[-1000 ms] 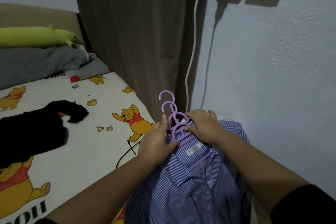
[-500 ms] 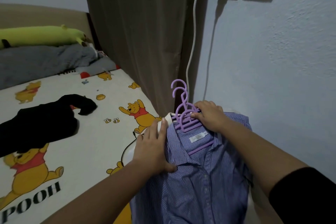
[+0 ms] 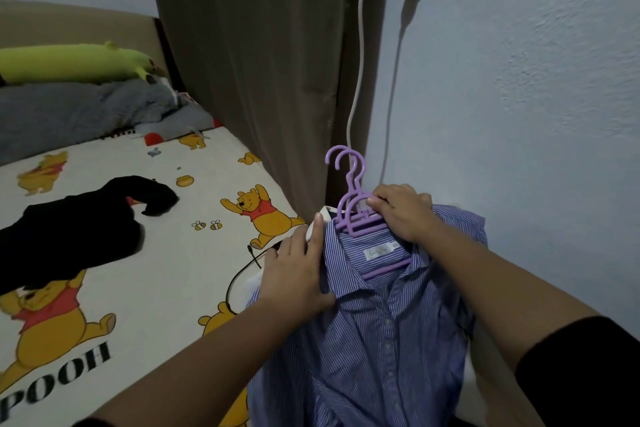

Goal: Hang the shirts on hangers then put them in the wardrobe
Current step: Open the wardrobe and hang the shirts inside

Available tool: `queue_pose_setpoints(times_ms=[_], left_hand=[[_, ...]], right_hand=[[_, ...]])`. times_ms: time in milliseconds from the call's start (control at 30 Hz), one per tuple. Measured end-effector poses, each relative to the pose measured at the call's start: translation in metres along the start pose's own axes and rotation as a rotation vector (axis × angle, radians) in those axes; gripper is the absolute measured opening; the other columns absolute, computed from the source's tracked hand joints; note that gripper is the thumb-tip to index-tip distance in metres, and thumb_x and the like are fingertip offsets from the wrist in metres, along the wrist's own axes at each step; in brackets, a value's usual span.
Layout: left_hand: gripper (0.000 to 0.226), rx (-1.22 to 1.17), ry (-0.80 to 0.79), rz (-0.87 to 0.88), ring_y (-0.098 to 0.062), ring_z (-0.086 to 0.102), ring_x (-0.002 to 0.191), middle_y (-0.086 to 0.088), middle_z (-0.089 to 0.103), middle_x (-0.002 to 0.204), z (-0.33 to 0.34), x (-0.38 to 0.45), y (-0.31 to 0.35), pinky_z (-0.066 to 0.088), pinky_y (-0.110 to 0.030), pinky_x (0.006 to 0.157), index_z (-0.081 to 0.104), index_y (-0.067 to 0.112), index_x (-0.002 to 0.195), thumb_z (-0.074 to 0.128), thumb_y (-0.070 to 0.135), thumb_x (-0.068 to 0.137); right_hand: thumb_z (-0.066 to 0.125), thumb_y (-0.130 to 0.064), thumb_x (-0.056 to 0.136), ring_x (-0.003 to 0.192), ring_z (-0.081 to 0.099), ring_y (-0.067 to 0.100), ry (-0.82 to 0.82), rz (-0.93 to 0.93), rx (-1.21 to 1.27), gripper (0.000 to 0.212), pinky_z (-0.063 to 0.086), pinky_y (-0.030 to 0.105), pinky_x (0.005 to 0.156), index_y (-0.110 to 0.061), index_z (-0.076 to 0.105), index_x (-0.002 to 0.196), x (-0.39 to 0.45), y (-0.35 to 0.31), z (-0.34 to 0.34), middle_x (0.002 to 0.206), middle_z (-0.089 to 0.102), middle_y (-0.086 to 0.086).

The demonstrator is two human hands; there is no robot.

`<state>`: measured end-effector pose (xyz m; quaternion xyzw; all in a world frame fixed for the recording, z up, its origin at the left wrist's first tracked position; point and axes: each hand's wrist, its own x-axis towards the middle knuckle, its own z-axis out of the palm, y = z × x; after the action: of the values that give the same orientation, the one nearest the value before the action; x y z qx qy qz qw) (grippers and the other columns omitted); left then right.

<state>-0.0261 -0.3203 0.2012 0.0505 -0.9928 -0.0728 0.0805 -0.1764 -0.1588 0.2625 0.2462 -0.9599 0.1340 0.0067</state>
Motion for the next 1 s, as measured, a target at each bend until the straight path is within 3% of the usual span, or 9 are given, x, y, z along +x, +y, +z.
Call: queue_pose_setpoints(times_ms=[267,467,567,700,867,933,1000], left_hand=[[0.126,-0.004,0.083,-0.004,-0.023,0.024,0.14,-0.003,0.02,0.155,-0.01,0.006,0.006,0.026,-0.043,0.111,-0.02,0.017,0.149,0.059,0.076,0.07],[0.118,-0.003,0.173,0.124,-0.024,0.027,0.138,-0.001,0.017,0.157,-0.027,0.001,0.019,0.029,-0.043,0.108,-0.02,0.03,0.145,0.062,0.073,0.071],[0.116,0.038,0.219,0.206,-0.027,0.042,0.127,-0.004,0.034,0.149,-0.042,0.0,0.029,0.04,-0.045,0.098,-0.007,0.029,0.148,0.066,0.071,0.067],[0.114,0.035,0.328,0.352,-0.027,0.058,0.1,-0.009,0.054,0.129,-0.07,0.0,0.048,0.053,-0.042,0.073,0.019,0.019,0.15,0.068,0.072,0.062],[0.101,0.022,0.423,0.509,-0.027,0.06,0.09,-0.012,0.059,0.122,-0.121,-0.005,0.082,0.054,-0.036,0.064,0.034,0.012,0.147,0.049,0.073,0.068],[0.1,0.018,0.457,0.57,-0.028,0.06,0.089,-0.013,0.059,0.12,-0.14,-0.009,0.095,0.054,-0.036,0.063,0.037,0.009,0.146,0.049,0.072,0.068],[0.1,0.015,0.497,0.623,-0.029,0.06,0.09,-0.013,0.059,0.12,-0.156,-0.013,0.107,0.054,-0.036,0.064,0.038,0.008,0.146,0.051,0.07,0.068]], right_hand=[[0.032,-0.046,0.099,0.102,0.052,0.023,0.077,0.052,0.039,0.025,0.028,0.041,0.091,-0.032,0.049,0.088,-0.017,0.009,-0.019,0.097,0.061,-0.003],[0.032,-0.047,0.099,0.095,0.052,0.024,0.128,0.099,0.098,0.026,0.03,0.043,0.091,-0.03,0.046,0.084,-0.051,0.023,-0.048,0.089,0.058,-0.005],[0.033,-0.047,0.099,0.089,0.051,0.022,0.175,0.116,0.104,0.027,0.033,0.041,0.091,-0.03,0.045,0.08,-0.072,0.031,-0.066,0.086,0.057,-0.005],[0.036,-0.046,0.098,0.083,0.052,0.022,0.286,0.114,0.122,0.029,0.038,0.041,0.086,-0.028,0.047,0.079,-0.107,0.041,-0.099,0.079,0.057,-0.006],[0.039,-0.046,0.094,0.085,0.055,0.021,0.474,-0.071,0.108,0.035,0.045,0.037,0.073,-0.022,0.064,0.096,-0.168,0.057,-0.152,0.086,0.062,-0.002],[0.037,-0.054,0.09,0.099,0.054,0.02,0.482,-0.146,0.052,0.049,0.045,0.037,0.084,-0.023,0.058,0.122,-0.199,0.065,-0.171,0.107,0.064,0.001],[0.038,-0.067,0.084,0.118,0.049,0.019,0.491,-0.192,-0.058,0.073,0.039,0.037,0.101,-0.02,0.041,0.14,-0.231,0.074,-0.186,0.133,0.054,0.002]])
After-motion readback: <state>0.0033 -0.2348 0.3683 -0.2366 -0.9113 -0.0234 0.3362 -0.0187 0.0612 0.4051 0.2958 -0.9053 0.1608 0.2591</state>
